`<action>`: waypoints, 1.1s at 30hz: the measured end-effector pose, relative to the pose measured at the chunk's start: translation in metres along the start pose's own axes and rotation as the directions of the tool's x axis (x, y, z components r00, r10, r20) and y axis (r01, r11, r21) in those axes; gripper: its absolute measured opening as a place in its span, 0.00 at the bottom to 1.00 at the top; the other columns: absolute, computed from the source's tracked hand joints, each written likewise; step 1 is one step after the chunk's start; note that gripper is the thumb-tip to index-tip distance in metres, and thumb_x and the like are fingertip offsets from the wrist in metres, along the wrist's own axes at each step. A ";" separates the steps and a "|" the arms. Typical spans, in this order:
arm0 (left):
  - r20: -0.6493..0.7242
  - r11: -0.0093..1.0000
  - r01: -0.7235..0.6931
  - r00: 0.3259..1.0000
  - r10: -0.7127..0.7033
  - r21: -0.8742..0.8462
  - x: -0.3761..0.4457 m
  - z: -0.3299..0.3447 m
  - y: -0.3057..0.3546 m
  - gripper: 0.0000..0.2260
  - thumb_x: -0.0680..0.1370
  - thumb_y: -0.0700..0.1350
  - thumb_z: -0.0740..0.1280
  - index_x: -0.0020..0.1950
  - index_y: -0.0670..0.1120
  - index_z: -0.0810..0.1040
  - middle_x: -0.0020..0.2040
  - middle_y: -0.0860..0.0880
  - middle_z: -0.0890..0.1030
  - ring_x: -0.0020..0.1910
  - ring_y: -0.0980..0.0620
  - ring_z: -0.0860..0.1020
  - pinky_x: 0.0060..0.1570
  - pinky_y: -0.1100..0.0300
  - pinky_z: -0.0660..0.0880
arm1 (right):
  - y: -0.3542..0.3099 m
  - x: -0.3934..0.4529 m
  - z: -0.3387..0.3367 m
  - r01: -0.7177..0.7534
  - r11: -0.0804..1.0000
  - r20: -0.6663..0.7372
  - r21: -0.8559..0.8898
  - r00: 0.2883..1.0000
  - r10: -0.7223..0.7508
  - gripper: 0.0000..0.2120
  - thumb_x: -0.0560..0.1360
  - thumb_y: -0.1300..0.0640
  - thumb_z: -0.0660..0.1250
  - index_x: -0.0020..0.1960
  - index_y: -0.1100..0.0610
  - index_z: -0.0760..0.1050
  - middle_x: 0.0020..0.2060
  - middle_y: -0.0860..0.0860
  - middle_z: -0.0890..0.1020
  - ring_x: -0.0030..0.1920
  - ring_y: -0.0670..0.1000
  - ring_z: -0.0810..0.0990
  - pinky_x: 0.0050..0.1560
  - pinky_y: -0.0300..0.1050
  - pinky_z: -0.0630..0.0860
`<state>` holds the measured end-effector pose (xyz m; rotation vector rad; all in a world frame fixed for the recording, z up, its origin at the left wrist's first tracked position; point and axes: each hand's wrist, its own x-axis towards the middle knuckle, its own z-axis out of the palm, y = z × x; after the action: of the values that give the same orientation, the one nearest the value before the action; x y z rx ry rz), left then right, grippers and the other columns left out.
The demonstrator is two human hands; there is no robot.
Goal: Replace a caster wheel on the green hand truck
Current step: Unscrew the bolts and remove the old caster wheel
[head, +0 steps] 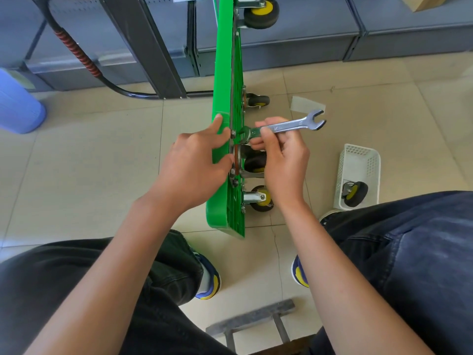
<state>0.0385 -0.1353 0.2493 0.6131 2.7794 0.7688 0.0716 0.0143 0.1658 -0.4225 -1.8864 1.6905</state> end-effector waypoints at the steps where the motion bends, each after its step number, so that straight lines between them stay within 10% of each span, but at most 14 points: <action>1: 0.001 1.000 0.001 1.000 -0.001 -0.003 0.000 0.000 0.000 0.22 0.81 0.46 0.68 0.75 0.51 0.71 0.79 0.58 0.63 0.56 0.48 0.80 0.61 0.57 0.73 | 0.000 0.004 0.000 -0.038 0.999 -0.010 0.027 0.999 0.038 0.05 0.83 0.59 0.65 0.54 0.51 0.77 0.45 0.49 0.86 0.41 0.50 0.86 0.48 0.59 0.84; 12: 0.009 1.000 0.005 1.000 -0.005 -0.020 -0.002 -0.001 0.003 0.22 0.81 0.47 0.68 0.76 0.51 0.71 0.79 0.58 0.62 0.51 0.53 0.78 0.52 0.64 0.71 | 0.004 0.059 0.006 -0.307 0.952 0.092 0.004 0.948 0.306 0.04 0.83 0.57 0.66 0.49 0.51 0.73 0.36 0.51 0.84 0.33 0.49 0.83 0.39 0.47 0.83; 33: 0.000 1.000 -0.016 1.000 0.016 0.004 0.000 -0.001 0.002 0.23 0.80 0.46 0.69 0.75 0.49 0.72 0.79 0.56 0.63 0.53 0.47 0.82 0.59 0.57 0.75 | 0.036 0.105 0.030 -0.781 0.624 0.446 -0.011 0.555 0.702 0.20 0.83 0.59 0.66 0.70 0.68 0.71 0.40 0.57 0.81 0.27 0.47 0.81 0.30 0.37 0.78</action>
<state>0.0388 -0.1339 0.2510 0.6376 2.7804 0.7662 -0.0344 0.0566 0.1501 -0.9675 -1.9180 2.6936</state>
